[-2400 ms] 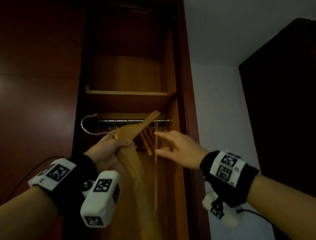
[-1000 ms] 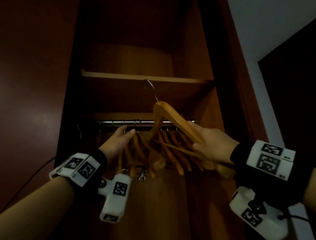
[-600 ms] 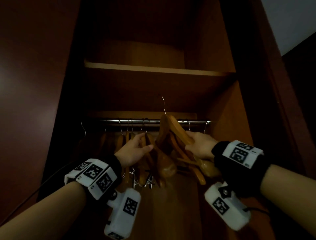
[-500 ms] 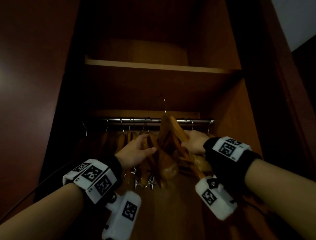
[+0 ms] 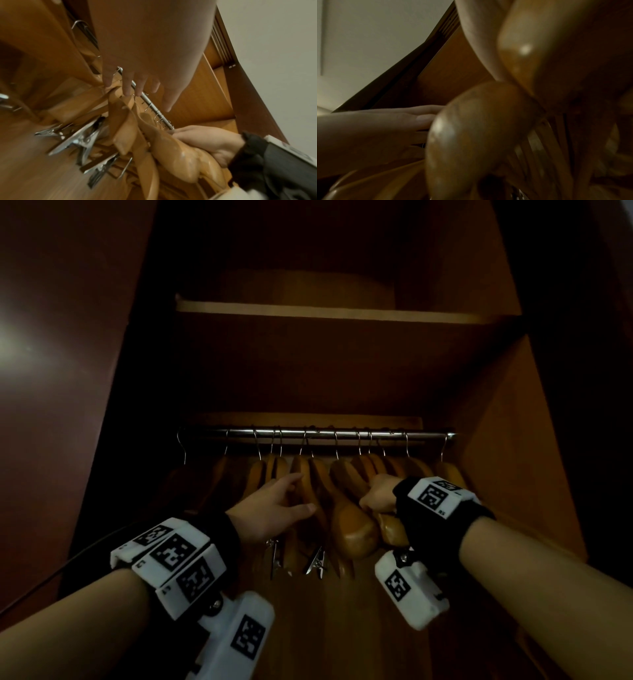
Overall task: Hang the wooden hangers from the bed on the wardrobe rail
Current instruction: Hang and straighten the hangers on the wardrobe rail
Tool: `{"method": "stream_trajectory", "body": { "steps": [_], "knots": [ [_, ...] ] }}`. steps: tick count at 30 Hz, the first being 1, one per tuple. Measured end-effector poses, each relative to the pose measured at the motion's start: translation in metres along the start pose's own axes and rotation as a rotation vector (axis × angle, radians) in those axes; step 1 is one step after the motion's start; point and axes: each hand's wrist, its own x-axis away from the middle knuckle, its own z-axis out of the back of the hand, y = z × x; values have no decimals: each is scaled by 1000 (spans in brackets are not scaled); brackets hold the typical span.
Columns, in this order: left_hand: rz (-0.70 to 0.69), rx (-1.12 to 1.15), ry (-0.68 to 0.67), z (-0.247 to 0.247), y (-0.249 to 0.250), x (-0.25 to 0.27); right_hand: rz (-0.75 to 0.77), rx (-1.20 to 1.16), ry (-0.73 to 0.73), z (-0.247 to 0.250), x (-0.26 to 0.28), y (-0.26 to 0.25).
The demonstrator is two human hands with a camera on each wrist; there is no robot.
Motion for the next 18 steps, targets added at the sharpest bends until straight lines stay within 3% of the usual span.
{"method": "stream_trajectory", "body": {
  "steps": [11, 18],
  "knots": [
    [36, 42, 10, 0, 9, -5, 24, 151, 9, 7, 17, 4],
    [25, 29, 54, 2, 15, -6, 287, 141, -31, 24, 47, -23]
  ]
}}
